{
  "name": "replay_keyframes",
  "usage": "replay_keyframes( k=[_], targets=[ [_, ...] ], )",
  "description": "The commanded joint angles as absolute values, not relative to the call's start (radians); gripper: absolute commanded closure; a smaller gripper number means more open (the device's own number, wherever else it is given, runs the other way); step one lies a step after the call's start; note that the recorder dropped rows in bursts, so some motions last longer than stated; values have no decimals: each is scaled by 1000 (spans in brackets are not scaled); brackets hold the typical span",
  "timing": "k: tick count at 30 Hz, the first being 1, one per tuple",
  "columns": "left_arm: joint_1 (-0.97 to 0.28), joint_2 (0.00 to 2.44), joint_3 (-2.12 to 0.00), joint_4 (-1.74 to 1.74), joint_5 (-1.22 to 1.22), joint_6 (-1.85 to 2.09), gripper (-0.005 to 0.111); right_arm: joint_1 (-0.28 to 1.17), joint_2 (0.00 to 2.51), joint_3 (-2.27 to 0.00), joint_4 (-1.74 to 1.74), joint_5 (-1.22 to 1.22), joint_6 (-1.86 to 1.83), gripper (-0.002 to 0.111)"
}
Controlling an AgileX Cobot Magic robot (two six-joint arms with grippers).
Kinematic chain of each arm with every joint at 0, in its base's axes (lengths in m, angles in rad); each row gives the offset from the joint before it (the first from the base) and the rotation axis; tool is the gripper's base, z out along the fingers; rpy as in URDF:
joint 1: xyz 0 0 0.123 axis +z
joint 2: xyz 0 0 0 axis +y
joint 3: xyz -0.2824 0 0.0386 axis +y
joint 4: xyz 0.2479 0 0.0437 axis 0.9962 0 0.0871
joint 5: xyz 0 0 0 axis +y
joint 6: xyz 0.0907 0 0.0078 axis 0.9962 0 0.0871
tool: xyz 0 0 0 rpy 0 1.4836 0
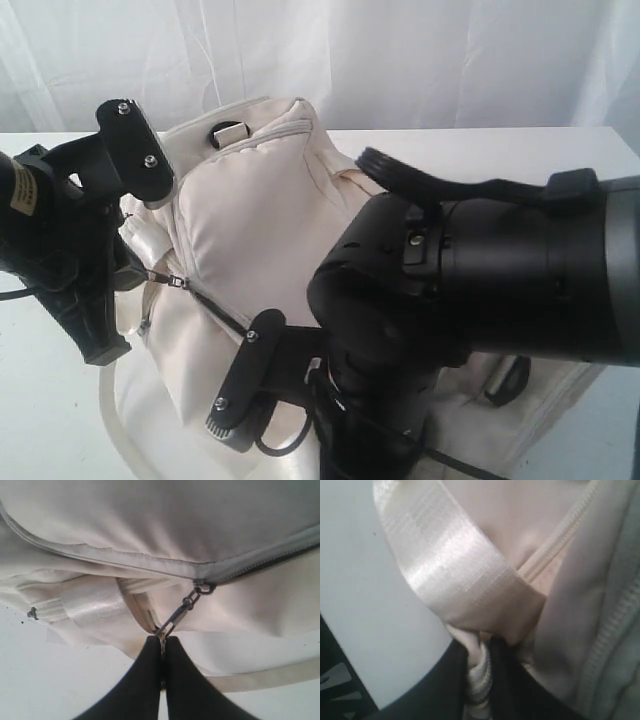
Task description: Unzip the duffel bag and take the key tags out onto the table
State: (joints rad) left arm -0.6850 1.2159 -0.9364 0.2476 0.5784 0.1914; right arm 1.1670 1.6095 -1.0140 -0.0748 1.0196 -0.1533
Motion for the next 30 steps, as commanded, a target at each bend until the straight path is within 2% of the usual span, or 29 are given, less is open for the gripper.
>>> replay_keyframes(
  k=[1,12,25,30],
  targets=[
    [-683,1182,-931,270,604,187,107,1166,1614,-956,-203,1165,-93,108],
    [-683,1144,-931,270,604,187,107,1158,1608,-812,-499,1186,84,108],
    [-683,1144,-931,270,606,187,107,967,1595,-755,-726,1169,273,108],
    [-683,1144,-931,270,606,187,107,957,1565,-760,-706,1177,319,108]
  ],
)
